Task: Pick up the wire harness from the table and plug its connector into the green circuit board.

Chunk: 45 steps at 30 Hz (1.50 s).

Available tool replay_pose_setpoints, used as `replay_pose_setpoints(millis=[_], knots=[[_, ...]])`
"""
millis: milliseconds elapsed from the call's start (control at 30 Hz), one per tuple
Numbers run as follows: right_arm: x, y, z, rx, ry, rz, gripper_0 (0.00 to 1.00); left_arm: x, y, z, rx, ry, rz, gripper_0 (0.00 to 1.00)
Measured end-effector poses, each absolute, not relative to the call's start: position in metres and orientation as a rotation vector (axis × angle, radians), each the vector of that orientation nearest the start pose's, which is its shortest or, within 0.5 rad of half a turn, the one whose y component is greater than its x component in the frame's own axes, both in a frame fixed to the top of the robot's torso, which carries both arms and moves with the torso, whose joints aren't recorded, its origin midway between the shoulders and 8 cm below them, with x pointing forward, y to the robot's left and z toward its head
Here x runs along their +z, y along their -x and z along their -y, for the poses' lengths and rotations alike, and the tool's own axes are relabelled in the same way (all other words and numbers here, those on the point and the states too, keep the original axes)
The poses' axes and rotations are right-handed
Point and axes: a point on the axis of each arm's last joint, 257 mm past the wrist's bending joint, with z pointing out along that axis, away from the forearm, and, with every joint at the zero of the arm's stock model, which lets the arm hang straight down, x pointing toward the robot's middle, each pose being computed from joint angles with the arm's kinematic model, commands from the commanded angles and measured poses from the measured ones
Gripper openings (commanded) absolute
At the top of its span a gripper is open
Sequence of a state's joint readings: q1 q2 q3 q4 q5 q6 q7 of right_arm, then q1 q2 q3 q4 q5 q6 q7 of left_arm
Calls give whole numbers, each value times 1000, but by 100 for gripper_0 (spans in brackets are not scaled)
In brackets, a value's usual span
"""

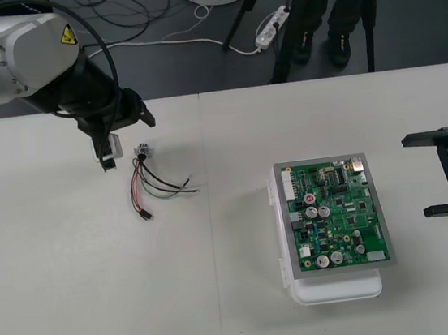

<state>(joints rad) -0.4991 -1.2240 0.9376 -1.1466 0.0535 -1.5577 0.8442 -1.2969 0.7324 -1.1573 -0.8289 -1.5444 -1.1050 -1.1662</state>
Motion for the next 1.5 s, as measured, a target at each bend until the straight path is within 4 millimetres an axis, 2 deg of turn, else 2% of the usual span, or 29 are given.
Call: replay_pose_setpoints(millis=[367,900,1233,1500], knots=[[-134,-340,236,938,1324,-974,100,-234,-593,-191,-520,3296,120,100],[-135,-341,235,930,1333,-965,100,-262,-611,-189,-608,3237,173,100],[-136,-341,235,928,1332,-965,100,-268,-618,-179,-654,3231,184,100],[-137,-344,237,919,1330,-973,100,-267,-623,-181,-688,3213,168,100]])
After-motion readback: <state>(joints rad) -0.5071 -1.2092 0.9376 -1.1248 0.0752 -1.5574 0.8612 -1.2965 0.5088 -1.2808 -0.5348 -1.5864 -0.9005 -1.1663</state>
